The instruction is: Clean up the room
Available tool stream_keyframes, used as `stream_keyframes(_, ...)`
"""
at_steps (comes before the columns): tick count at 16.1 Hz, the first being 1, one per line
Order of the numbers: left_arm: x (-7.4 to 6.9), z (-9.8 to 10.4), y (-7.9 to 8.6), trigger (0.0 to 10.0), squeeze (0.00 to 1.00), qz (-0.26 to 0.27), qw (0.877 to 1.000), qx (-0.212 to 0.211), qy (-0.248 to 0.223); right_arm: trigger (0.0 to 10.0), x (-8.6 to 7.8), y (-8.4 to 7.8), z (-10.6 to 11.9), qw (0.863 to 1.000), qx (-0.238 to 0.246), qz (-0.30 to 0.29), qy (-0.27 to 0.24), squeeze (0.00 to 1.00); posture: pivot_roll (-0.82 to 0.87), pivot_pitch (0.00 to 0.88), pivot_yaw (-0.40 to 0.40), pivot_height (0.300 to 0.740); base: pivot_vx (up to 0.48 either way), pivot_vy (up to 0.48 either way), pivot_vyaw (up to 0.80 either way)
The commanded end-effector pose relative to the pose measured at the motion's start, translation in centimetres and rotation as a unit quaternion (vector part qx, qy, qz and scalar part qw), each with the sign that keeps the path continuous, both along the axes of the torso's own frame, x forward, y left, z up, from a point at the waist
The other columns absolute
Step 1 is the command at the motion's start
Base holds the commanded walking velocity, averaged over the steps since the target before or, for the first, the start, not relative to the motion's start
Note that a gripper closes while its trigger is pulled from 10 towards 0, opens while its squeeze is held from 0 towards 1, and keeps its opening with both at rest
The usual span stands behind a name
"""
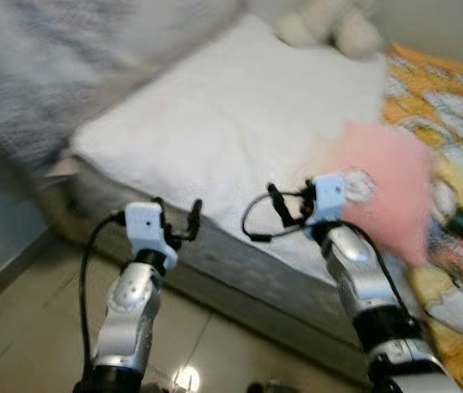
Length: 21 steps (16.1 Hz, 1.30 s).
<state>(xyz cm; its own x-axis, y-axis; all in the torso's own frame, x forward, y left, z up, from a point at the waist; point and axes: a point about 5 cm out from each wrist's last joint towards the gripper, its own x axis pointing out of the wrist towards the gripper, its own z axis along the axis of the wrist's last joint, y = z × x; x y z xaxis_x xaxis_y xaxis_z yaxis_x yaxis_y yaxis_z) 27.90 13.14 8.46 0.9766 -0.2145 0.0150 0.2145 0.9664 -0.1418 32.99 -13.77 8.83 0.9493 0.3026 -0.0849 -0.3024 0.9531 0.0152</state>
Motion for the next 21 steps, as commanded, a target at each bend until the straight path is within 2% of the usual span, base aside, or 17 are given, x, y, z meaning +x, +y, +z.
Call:
stream_keyframes(1,0.5,0.8,-1.0,10.0,0.0,-0.023,1.0,-0.001,-0.017,10.0,0.1,-0.9,0.8,1.0,0.0,-0.017,-0.024,0.0,-0.07,0.0,-0.047,0.74,0.0,-0.45,-0.77)
stream_keyframes(5,0.6,1.0,-2.0,10.0,0.0,-0.052,0.998,-0.023,-0.025,10.0,0.2,-1.2,1.7,0.998,-0.026,-0.013,-0.049,0.0,-0.11,0.0,-0.034,0.74,0.0,-0.442,-0.77)
stream_keyframes(9,0.9,0.8,-1.9,10.0,0.0,-0.059,0.998,-0.025,-0.02,10.0,0.2,-1.8,2.4,0.996,-0.034,-0.029,-0.071,0.0,-0.13,0.0,-0.014,0.74,0.076,-0.301,-0.77)
stream_keyframes(11,1.4,0.6,-0.5,10.0,0.0,-0.028,0.999,-0.017,-0.011,10.0,0.0,-2.1,2.6,0.995,-0.023,-0.049,-0.082,0.0,-0.15,0.0,0.003,0.74,0.0,0.0,-0.39)
stream_keyframes(14,1.5,0.6,2.8,10.0,0.0,0.06,0.998,-0.031,-0.005,10.0,-0.4,-3.3,1.9,0.992,0.05,-0.102,-0.063,0.0,-0.16,0.0,0.032,0.74,0.0,0.0,0.0)
stream_keyframes(15,1.4,0.7,3.6,10.0,0.0,0.084,0.996,-0.029,-0.006,10.0,-0.5,-3.3,1.8,0.991,0.054,-0.106,-0.062,0.0,-0.16,0.0,0.038,0.74,0.0,0.0,0.0)
stream_keyframes(17,1.3,0.8,3.9,10.0,0.0,0.093,0.996,-0.007,-0.008,10.0,-0.6,-2.9,1.7,0.992,0.055,-0.102,-0.059,0.0,-0.15,0.0,0.04,0.74,0.0,0.0,0.0)
stream_keyframes(21,1.7,0.9,3.9,10.0,0.0,0.095,0.995,-0.003,-0.003,10.0,-0.3,-2.2,1.8,0.993,0.046,-0.088,-0.06,0.0,-0.15,0.0,0.048,0.74,0.0,0.0,0.0)
